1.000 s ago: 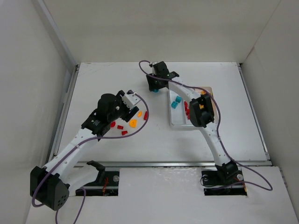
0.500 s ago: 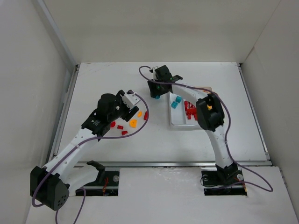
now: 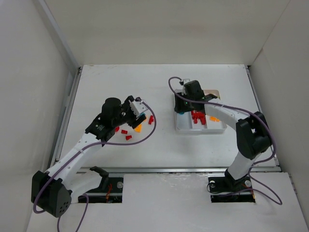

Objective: Sort the legos into containers by color

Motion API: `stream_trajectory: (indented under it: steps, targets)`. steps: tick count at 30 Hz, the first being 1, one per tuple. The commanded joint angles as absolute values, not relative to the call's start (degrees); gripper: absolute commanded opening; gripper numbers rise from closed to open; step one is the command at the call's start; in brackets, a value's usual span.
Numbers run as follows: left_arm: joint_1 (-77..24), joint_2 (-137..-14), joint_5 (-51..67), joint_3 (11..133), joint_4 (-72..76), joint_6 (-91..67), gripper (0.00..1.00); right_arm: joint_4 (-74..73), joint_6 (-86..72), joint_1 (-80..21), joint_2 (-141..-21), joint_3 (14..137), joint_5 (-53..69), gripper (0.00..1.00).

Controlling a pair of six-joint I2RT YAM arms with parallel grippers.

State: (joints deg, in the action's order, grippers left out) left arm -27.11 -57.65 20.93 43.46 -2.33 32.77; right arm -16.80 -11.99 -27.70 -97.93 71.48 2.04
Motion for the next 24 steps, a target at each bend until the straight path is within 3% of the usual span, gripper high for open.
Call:
stream_trajectory:
  steps: [1, 6, 7, 8, 13, 17, 24]
  targets:
    - [-27.6, -58.4, 23.9, 44.4, 0.9, 33.7, 0.00, -14.6, -16.4, -28.1, -96.2, 67.7, 1.0, 0.21]
    - [-27.6, -58.4, 23.9, 44.4, 0.9, 34.2, 0.00, -12.6, -17.7, -28.1, -94.3, 66.3, 0.4, 0.62]
    - [-27.6, -58.4, 23.9, 44.4, 0.9, 34.2, 0.00, -12.6, -17.7, -28.1, -93.5, 66.3, 0.4, 0.88]
    - [-28.1, -58.4, 23.9, 44.4, 0.9, 34.2, 0.00, -12.6, -16.9, -28.1, -93.5, 66.3, -0.2, 1.00]
    - [-28.1, -58.4, 24.5, 44.9, 0.9, 34.7, 0.00, -13.1, -9.4, -33.2, -87.1, 66.3, -7.7, 1.00]
    - [-28.1, -58.4, 27.9, 45.5, -0.3, 35.9, 0.00, -10.3, -1.1, -35.6, -82.0, 65.7, -5.3, 1.00]
    - [-28.1, -56.7, 43.2, 48.9, -5.3, 45.9, 0.00, -8.5, 27.3, -38.3, -75.4, 63.2, 31.3, 1.00]
